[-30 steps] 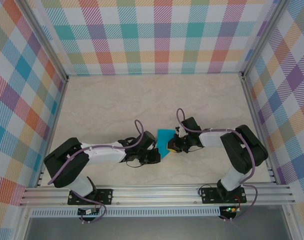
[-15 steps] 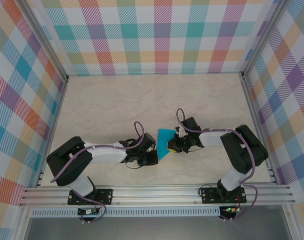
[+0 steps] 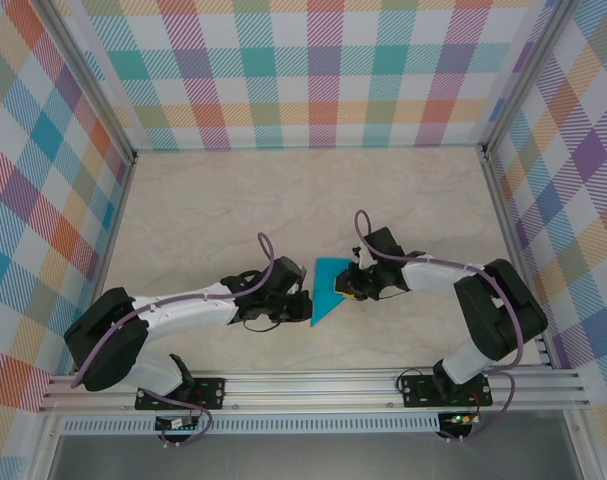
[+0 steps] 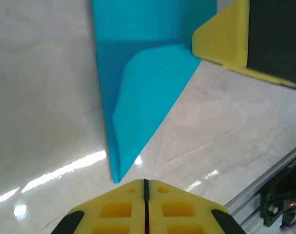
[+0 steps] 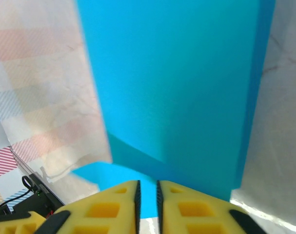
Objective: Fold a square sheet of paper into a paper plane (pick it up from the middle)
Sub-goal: Third fold the triangle at the center of the table, then fourth fold the wing at the center of the table.
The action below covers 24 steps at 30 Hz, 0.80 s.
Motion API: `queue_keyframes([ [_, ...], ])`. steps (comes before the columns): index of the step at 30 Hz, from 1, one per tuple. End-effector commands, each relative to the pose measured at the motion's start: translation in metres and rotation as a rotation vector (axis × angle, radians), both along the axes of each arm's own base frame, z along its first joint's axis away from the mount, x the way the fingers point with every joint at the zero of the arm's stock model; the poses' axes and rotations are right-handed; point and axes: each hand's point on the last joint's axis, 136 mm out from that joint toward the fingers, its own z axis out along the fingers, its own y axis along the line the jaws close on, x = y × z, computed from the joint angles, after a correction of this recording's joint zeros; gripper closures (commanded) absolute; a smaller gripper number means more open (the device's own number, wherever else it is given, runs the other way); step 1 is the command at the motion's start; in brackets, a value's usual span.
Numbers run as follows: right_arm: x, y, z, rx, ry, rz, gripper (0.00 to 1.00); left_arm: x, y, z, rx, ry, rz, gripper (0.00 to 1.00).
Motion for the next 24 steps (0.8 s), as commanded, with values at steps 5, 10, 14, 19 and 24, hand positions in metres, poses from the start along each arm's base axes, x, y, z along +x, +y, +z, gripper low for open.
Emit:
queue_keyframes([
  [5, 0.002, -0.027, 0.003, -0.069, -0.014, -0.049, 0.66, 0.038, -0.020, 0.006, 0.029, -0.052, -0.025, 0.93],
  [10, -0.002, -0.023, 0.002, -0.027, -0.004, -0.040, 0.61, 0.049, -0.020, -0.008, 0.100, -0.046, -0.018, 0.95],
  [14, -0.003, -0.017, 0.002, 0.010, 0.008, -0.013, 0.55, 0.052, -0.015, -0.017, 0.129, -0.034, -0.009, 0.95],
  [19, -0.004, 0.001, 0.011, 0.102, 0.000, 0.062, 0.54, 0.053, -0.012, -0.027, 0.154, -0.026, -0.003, 0.96],
  [24, -0.006, 0.009, 0.007, 0.104, -0.001, 0.116, 0.60, 0.055, -0.013, -0.036, 0.171, -0.016, -0.002, 0.96],
])
